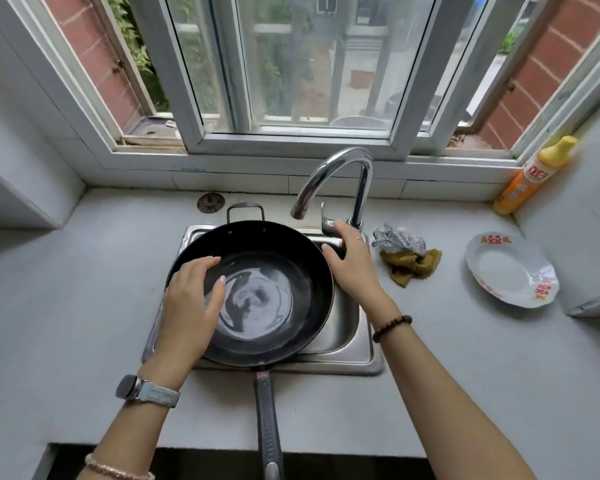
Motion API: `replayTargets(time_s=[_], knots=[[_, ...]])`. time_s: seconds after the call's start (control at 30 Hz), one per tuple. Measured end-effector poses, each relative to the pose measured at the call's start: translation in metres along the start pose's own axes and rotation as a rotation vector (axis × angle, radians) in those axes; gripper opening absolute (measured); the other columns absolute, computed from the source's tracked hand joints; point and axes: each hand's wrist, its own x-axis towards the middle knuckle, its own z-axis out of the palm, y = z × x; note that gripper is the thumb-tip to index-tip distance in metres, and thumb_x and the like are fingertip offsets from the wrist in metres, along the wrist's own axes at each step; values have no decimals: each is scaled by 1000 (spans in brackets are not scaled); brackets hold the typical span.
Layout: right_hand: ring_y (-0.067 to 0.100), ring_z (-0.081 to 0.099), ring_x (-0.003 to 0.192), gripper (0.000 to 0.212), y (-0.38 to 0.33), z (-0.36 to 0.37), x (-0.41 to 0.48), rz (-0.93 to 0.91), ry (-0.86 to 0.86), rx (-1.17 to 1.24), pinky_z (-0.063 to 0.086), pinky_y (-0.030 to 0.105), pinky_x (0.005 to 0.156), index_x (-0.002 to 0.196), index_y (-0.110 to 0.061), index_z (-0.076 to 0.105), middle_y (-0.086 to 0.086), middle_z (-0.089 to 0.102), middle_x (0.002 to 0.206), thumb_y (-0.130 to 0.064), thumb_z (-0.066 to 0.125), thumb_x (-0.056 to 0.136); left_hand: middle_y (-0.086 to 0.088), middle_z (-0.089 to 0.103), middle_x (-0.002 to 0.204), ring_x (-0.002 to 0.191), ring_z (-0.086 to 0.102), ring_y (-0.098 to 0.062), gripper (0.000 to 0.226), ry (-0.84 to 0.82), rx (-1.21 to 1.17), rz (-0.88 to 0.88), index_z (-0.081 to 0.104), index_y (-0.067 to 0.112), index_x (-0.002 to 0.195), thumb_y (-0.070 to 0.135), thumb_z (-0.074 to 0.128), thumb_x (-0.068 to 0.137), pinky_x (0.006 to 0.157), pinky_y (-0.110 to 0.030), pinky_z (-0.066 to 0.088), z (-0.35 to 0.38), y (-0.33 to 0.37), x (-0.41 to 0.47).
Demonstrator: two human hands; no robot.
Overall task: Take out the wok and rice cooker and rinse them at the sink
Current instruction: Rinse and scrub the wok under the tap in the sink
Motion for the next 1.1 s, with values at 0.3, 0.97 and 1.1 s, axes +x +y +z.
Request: replayTargets(time_s=[0.3, 0.97, 1.1], knots=[[28, 35, 136, 55, 28, 27, 80, -20, -143, -76, 23, 32, 114, 144, -2, 36, 16, 42, 145, -15, 53, 93, 1, 55, 128, 120, 48, -17, 32, 6, 34, -108, 55, 15, 127, 16, 55, 95, 102, -29, 34, 18, 4, 3], [11, 27, 141, 66, 20, 33, 75, 90, -230, 128, 17, 9, 107, 151, -5, 13, 3, 29, 154, 7, 40, 92, 4, 55, 127, 121, 48, -16, 33, 42, 33, -167, 53, 18, 128, 23, 53, 95, 104, -38, 39, 0, -5, -37], [11, 41, 130, 52, 10, 22, 48, 93, -152, 138, 21, 0, 90, 147, -11, 30, 1, 38, 149, -5, 42, 97, 3, 55, 126, 120, 49, -17, 32, 31, 29, -142, 53, 19, 127, 24, 53, 96, 103, -41, 41, -5, -9, -45]])
